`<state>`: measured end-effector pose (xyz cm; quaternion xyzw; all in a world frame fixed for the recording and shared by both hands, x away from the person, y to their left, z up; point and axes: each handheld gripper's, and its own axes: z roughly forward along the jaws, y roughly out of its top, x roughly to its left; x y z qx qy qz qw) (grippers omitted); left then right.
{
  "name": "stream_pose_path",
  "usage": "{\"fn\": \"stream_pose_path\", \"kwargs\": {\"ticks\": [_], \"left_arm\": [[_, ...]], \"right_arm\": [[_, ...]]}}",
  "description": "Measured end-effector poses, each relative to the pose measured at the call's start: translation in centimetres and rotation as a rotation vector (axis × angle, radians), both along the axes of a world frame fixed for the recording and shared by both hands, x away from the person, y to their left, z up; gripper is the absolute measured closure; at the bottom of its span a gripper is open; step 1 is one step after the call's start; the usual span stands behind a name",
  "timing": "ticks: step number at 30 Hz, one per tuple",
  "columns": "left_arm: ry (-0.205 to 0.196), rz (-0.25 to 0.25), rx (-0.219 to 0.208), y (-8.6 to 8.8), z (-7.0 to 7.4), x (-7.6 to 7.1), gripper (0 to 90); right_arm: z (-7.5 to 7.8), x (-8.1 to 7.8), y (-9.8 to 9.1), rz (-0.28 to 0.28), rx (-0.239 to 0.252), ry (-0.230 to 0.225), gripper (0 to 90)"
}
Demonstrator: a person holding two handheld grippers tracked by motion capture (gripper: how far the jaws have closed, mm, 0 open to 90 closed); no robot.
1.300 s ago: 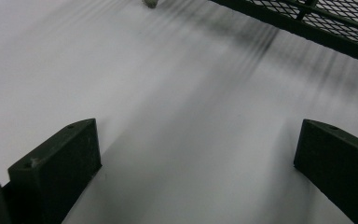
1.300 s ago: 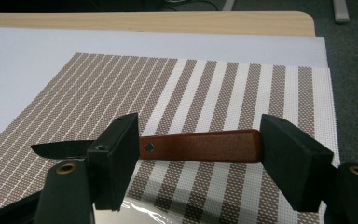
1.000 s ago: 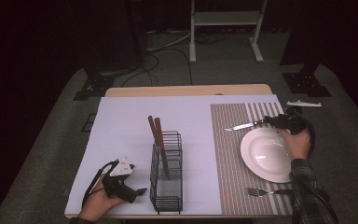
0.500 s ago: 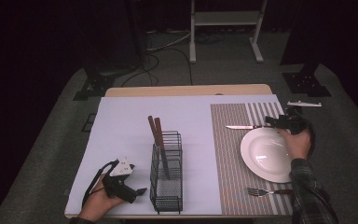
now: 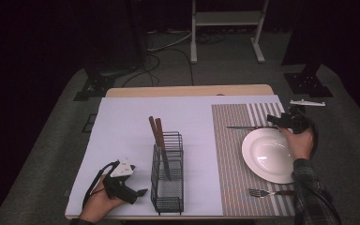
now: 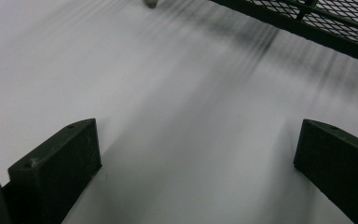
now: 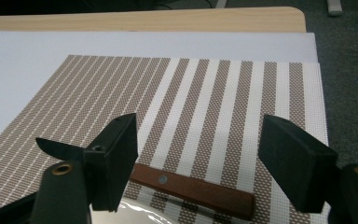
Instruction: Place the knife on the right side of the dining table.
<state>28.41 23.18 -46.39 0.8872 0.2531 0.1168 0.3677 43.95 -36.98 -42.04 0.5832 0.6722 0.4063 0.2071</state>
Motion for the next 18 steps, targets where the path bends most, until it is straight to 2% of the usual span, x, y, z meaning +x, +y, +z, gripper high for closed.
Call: {"fn": "stream_pose_path", "kwargs": {"ticks": [5, 7, 11, 15, 18], "left_arm": [[0.0, 0.001, 0.0, 0.0, 0.0, 0.0, 0.0], [0.0, 0.0, 0.001, 0.0, 0.0, 0.0, 0.0], [0.001, 0.001, 0.0, 0.0, 0.0, 0.0, 0.0], [0.0, 0.0, 0.001, 0.0, 0.0, 0.0, 0.0], [0.0, 0.0, 0.001, 0.0, 0.0, 0.0, 0.0]], "right_arm": [[0.6, -0.2, 0.4, 0.011, -0.005, -0.019, 23.2], [1.0, -0.3, 0.8, 0.02, -0.004, -0.027, 19.1], [1.4, -0.4, 1.3, 0.032, -0.003, -0.019, 14.4], [1.8, -0.6, 2.1, 0.054, -0.027, -0.015, 10.6], [2.1, -1.0, 2.8, 0.071, -0.046, -0.031, 7.5]]}}
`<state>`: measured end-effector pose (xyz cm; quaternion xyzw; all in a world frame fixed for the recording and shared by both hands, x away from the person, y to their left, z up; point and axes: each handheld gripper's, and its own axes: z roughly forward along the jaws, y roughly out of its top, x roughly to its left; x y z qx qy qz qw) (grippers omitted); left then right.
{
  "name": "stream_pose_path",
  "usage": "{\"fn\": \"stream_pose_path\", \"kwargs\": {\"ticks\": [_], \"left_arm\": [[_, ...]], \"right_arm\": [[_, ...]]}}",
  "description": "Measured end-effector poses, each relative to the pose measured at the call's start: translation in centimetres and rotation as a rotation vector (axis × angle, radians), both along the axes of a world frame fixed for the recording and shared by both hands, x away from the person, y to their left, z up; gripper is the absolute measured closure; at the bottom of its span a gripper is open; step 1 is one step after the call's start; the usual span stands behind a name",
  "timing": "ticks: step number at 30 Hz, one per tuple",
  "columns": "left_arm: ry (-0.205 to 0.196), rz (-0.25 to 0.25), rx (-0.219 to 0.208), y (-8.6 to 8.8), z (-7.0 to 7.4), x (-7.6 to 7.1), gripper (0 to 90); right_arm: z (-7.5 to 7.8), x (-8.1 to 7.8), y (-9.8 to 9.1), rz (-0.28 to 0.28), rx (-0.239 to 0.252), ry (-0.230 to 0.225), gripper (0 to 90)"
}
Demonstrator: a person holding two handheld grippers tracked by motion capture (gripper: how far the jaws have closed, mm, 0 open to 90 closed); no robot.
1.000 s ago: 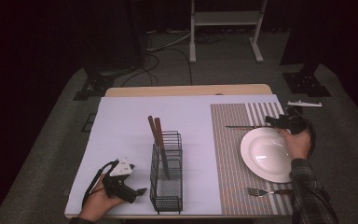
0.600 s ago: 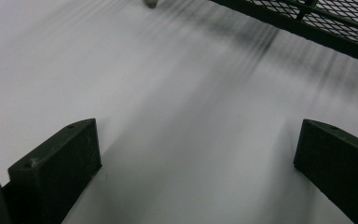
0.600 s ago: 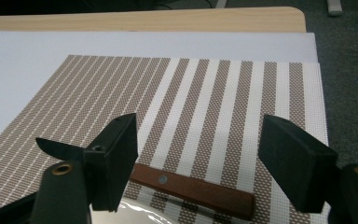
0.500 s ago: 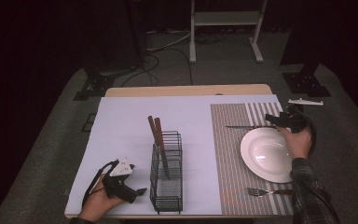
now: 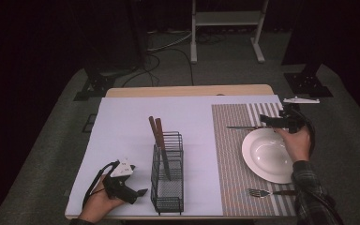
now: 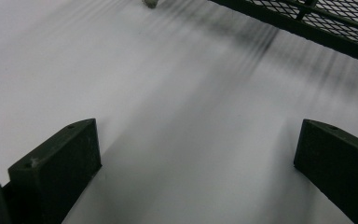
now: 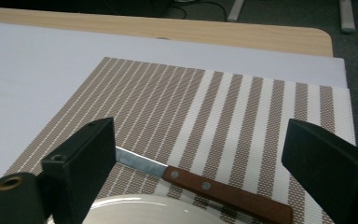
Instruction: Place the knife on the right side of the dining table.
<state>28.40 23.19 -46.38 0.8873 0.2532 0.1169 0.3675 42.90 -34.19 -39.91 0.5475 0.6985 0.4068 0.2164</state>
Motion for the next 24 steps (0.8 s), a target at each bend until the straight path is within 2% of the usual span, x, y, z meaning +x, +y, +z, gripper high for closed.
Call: {"fn": "stream_pose_path", "kwargs": {"ticks": [3, 4, 14, 21, 22, 24], "left_arm": [[0.0, -0.001, 0.0, 0.0, 0.0, 0.0, 0.0], [0.0, 0.0, -0.001, 0.0, 0.0, 0.0, 0.0], [0.0, -0.001, 0.0, 0.0, 0.0, 0.0, 0.0], [0.002, -0.001, 0.002, 0.0, 0.0, 0.0, 0.0], [0.002, -0.001, 0.002, 0.0, 0.0, 0.0, 0.0], [0.002, -0.001, 0.002, 0.0, 0.0, 0.0, 0.0]], "right_arm": [[0.2, -0.2, 0.4, 0.007, -0.009, -0.006, 4.8], [0.4, -0.5, 0.9, 0.026, -0.019, -0.012, 1.6], [0.6, -1.7, 2.7, 0.089, -0.038, 0.009, 0.0], [1.0, -2.9, 4.5, 0.164, -0.046, 0.005, 0.0], [1.0, -3.5, 5.2, 0.191, -0.041, -0.002, 0.0], [1.1, -3.9, 5.8, 0.212, -0.048, -0.009, 0.0]]}}
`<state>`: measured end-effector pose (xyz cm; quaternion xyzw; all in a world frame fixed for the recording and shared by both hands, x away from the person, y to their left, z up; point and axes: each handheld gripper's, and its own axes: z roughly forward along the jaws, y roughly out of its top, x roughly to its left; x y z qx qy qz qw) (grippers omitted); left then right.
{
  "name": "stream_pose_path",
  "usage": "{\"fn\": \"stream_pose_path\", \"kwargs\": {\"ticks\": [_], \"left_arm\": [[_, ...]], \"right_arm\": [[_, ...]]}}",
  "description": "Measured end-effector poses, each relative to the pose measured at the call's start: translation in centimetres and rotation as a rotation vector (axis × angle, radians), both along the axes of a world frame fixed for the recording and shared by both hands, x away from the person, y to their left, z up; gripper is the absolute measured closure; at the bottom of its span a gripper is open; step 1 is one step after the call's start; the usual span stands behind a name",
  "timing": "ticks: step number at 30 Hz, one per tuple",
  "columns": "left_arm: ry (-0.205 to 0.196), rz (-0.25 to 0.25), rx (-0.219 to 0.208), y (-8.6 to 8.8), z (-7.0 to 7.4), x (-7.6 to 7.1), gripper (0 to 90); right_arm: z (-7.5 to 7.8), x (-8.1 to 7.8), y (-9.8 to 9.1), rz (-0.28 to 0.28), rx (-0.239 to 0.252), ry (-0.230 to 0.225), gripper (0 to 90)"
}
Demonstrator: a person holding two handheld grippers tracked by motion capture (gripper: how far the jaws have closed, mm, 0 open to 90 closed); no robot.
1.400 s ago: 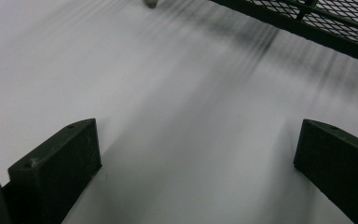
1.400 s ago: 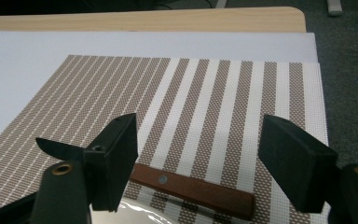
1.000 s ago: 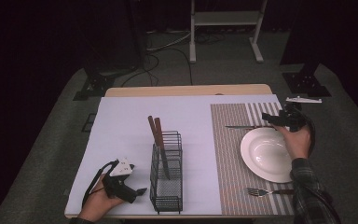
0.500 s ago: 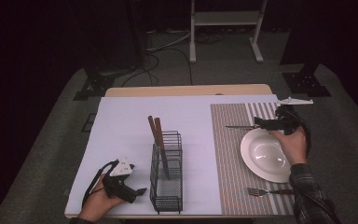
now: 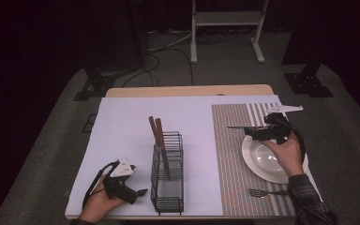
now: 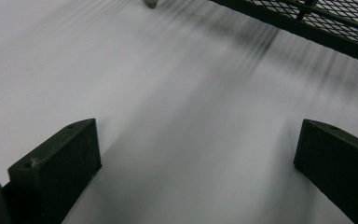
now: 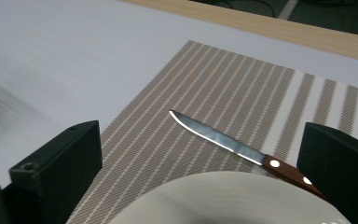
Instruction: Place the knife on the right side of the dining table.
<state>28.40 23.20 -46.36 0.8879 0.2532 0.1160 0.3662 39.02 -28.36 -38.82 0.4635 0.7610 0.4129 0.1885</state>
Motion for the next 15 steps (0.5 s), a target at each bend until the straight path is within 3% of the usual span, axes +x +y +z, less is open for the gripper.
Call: {"fn": "stream_pose_path", "kwargs": {"ticks": [15], "left_arm": [[-0.001, 0.002, -0.003, 0.0, 0.0, 0.0, 0.0]], "right_arm": [[-0.4, -3.4, 4.7, 0.169, -0.005, 0.001, 0.0]]}}
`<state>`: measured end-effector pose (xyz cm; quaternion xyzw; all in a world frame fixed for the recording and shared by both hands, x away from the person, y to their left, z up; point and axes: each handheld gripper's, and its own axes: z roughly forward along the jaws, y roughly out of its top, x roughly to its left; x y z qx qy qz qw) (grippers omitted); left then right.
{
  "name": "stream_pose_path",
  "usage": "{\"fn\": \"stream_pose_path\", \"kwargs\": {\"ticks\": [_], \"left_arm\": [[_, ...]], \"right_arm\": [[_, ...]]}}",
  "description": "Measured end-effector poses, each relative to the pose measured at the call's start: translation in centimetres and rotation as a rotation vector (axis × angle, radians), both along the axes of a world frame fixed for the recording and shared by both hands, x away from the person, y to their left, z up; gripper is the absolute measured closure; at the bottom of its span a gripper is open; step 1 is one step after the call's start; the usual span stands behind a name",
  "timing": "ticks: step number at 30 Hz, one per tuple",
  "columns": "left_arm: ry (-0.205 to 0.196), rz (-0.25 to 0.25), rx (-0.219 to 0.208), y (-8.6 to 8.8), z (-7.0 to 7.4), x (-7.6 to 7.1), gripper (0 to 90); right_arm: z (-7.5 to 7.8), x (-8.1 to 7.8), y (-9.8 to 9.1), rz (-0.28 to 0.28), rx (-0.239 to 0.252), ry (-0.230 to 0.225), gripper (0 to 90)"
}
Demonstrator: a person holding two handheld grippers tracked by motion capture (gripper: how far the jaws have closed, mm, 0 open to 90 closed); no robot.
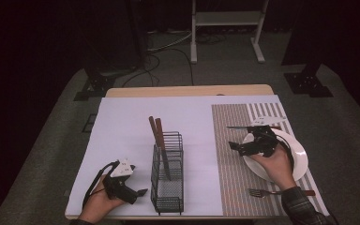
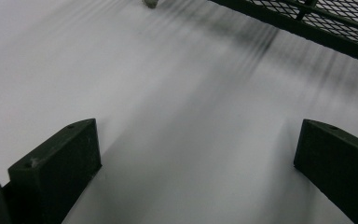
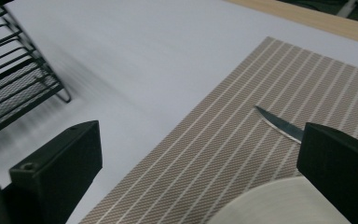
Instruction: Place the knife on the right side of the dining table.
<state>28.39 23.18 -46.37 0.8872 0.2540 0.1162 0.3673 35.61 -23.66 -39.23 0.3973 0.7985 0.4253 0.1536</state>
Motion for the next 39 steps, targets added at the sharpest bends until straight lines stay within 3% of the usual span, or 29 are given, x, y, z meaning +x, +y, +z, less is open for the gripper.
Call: {"fn": "stream_pose_path", "kwargs": {"ticks": [10, 20, 39], "left_arm": [[0.0, -0.001, 0.003, 0.0, 0.0, 0.0, 0.0], [0.0, -0.002, 0.002, 0.0, 0.0, 0.0, 0.0], [-0.001, -0.001, -0.001, 0.0, 0.0, 0.0, 0.0]], "right_arm": [[-0.5, -2.4, 2.9, 0.097, 0.0, 0.002, 0.0], [-1.7, -4.1, 4.8, 0.169, -0.003, 0.038, 0.0], [-6.0, -6.8, 9.9, 0.342, -0.084, 0.113, 0.0]]}}
